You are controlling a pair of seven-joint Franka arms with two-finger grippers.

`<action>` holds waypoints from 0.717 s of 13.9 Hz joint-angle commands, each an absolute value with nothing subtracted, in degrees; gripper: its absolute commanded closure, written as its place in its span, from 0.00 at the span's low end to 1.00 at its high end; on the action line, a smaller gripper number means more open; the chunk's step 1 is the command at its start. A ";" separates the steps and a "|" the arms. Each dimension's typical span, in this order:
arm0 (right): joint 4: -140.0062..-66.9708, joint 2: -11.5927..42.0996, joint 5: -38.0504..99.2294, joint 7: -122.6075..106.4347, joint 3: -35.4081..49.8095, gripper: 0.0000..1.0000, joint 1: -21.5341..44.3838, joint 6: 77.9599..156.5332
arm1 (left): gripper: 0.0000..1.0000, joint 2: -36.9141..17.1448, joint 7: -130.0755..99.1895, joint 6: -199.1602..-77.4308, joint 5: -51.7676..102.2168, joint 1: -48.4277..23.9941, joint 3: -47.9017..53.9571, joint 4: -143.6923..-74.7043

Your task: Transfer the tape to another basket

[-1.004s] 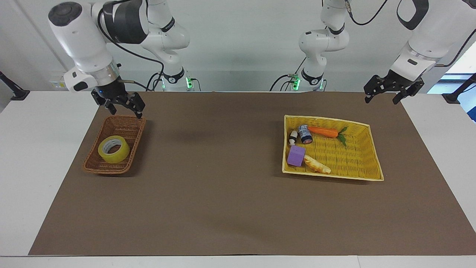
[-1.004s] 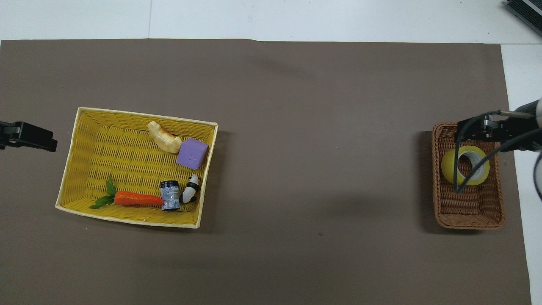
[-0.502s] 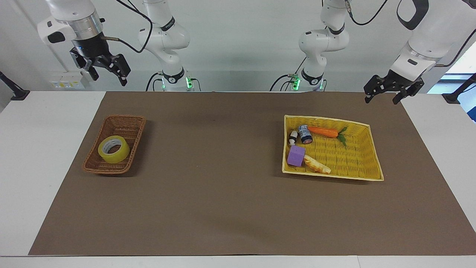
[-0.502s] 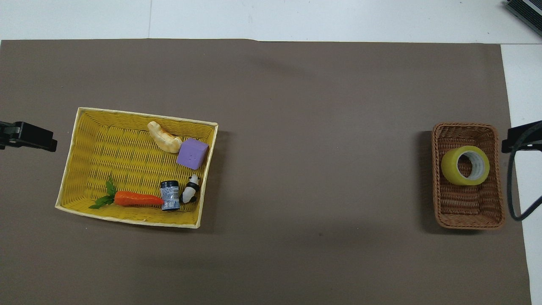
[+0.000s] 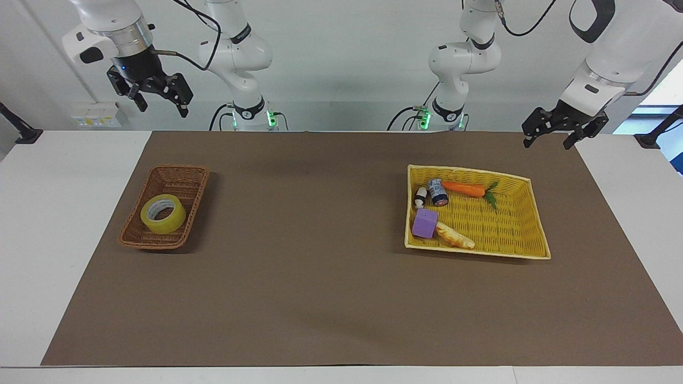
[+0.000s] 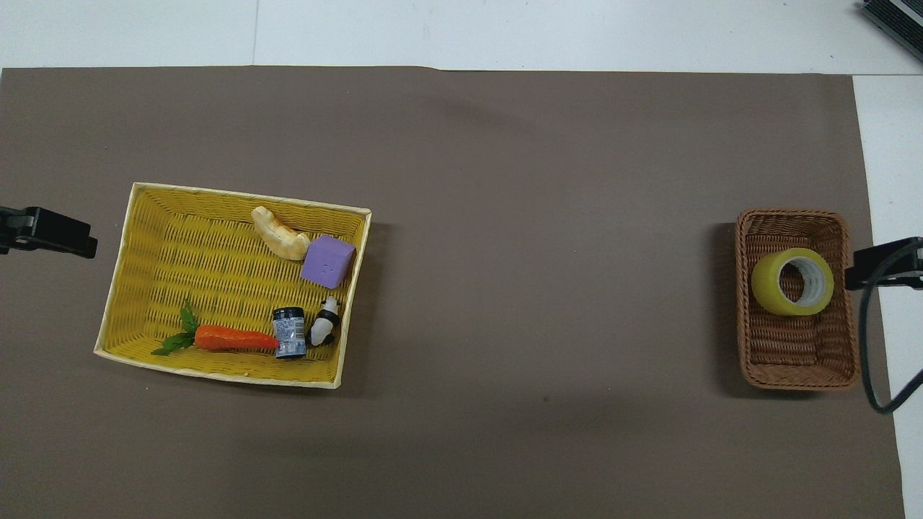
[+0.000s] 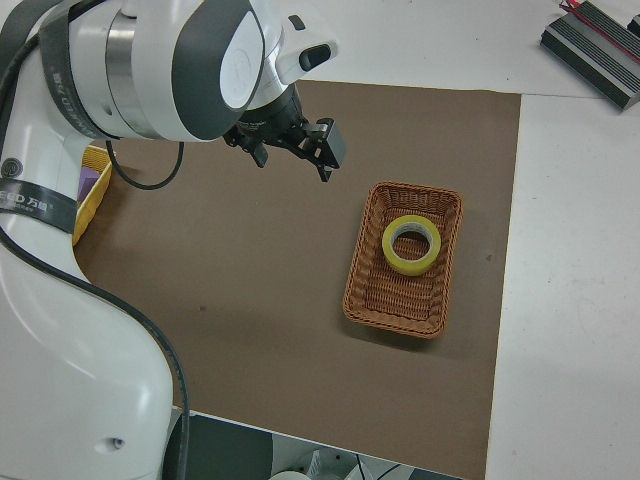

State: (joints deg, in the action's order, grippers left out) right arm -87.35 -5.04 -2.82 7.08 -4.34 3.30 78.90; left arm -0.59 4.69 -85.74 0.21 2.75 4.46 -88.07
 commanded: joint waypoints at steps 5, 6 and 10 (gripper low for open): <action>-89.65 -6.77 -1.76 6.24 -4.04 0.00 2.99 80.07 | 0.00 -0.97 5.19 -85.25 -0.79 3.52 4.92 -87.19; -89.65 -6.77 -1.76 6.41 -4.04 0.00 2.99 80.07 | 0.00 -1.05 5.19 -85.34 -0.79 3.52 4.92 -87.19; -88.08 -5.63 -1.93 5.89 -4.04 0.00 2.38 79.72 | 0.00 -0.97 5.19 -85.34 -0.79 3.52 4.92 -87.19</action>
State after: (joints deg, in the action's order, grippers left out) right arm -87.89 -5.41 -2.81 7.02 -4.22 3.34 78.99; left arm -0.59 4.69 -85.74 0.21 2.75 4.46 -88.07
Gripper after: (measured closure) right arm 0.000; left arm 0.000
